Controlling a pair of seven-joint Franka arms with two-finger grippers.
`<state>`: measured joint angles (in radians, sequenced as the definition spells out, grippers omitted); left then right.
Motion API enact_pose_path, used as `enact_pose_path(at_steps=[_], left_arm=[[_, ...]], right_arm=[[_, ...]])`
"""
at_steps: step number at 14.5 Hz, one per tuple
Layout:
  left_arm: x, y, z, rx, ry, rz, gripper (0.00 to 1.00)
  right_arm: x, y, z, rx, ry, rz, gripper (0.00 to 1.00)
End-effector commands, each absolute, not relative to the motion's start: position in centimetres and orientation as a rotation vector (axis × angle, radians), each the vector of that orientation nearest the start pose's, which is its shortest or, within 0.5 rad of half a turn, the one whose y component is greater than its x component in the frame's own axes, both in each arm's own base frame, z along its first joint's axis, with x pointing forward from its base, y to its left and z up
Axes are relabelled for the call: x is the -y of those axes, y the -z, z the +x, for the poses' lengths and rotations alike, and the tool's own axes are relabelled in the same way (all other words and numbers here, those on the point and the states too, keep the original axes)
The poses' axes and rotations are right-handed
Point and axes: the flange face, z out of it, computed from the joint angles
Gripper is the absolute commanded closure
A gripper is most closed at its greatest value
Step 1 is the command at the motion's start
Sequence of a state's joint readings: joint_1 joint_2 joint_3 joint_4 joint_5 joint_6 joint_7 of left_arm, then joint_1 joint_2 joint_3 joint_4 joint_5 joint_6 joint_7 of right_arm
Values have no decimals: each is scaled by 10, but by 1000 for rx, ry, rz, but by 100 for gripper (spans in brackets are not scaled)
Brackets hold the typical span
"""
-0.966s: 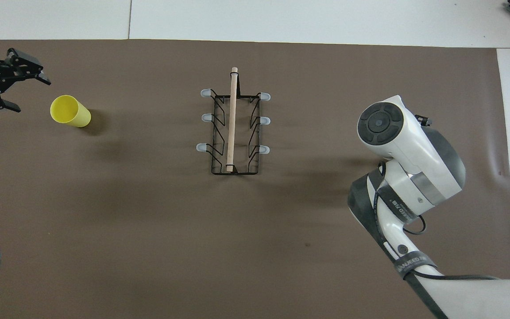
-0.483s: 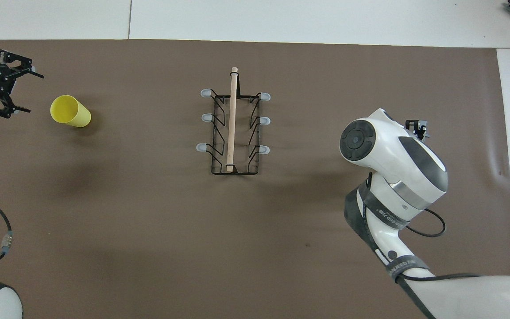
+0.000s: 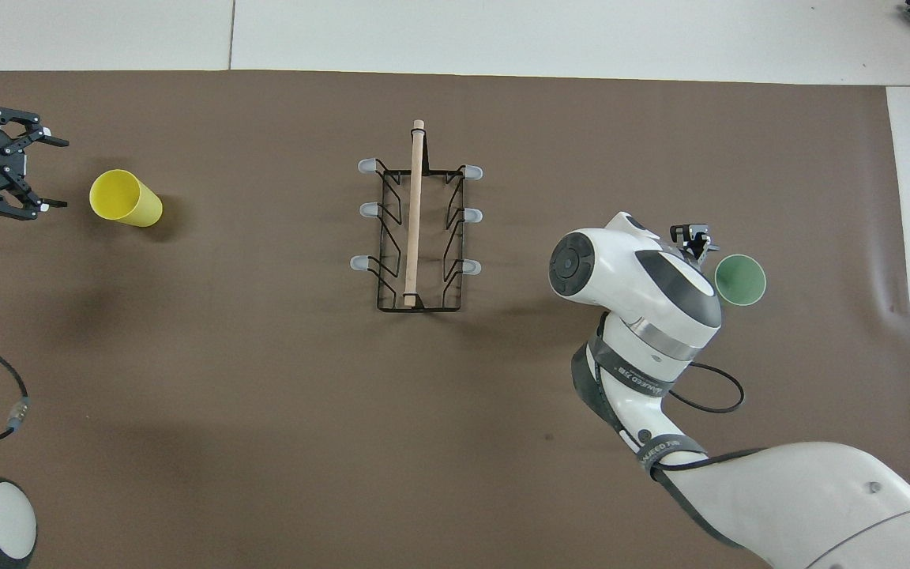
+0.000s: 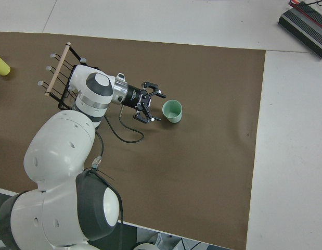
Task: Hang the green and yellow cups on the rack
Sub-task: 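Grasp the yellow cup with the left gripper while the right gripper lifts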
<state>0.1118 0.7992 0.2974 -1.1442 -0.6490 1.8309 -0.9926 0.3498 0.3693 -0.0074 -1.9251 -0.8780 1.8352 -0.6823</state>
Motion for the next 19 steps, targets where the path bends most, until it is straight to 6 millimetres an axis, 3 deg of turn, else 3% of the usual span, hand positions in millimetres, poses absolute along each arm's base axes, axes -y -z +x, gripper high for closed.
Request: enact_pose_path(at_steps=[1,4,10,15,19], left_arm=[[-195,-335,726,2581,-419,-2374,0],[-205,-335,704,2689,-587,-2310,0],[-195,-307,656,2811,-843,-2184,0],[-189,-289,640,3082,-907,-1999,0],[-163,-269,646,3279,-816,-1844,0]], right_arm=[[-140,-285,579,-1589,675,1682,0],[-150,-265,576,-1639,662,1587,0],[-143,-240,565,-1676,646,1554,0],[-125,-225,553,-1683,677,1493,0],[-112,-213,540,-1692,687,1425,0]])
